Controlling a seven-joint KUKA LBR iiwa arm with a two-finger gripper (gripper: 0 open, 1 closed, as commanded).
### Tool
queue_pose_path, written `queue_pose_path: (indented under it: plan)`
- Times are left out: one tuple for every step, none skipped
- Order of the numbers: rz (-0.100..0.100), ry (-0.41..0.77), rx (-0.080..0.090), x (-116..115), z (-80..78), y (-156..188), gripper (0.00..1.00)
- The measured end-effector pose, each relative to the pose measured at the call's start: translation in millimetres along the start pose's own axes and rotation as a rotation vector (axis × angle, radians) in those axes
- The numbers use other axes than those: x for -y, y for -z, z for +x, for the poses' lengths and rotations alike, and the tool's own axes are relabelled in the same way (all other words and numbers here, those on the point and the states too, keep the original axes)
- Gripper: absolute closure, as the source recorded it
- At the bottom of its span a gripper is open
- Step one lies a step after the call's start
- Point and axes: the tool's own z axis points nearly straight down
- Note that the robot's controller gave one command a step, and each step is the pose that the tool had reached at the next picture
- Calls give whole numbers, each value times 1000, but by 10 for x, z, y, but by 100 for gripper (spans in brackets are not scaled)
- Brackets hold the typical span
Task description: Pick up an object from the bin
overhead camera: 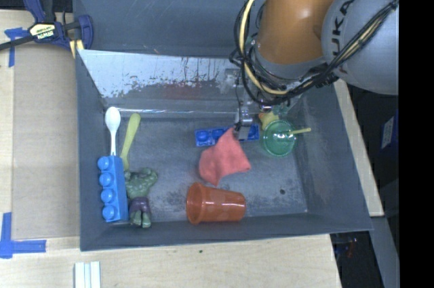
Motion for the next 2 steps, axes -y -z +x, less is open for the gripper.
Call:
queue_pose_path:
  plan:
    - [-1,-1,8,1,-13,54,0]
    - [0,22,9,87,285,-692,0]
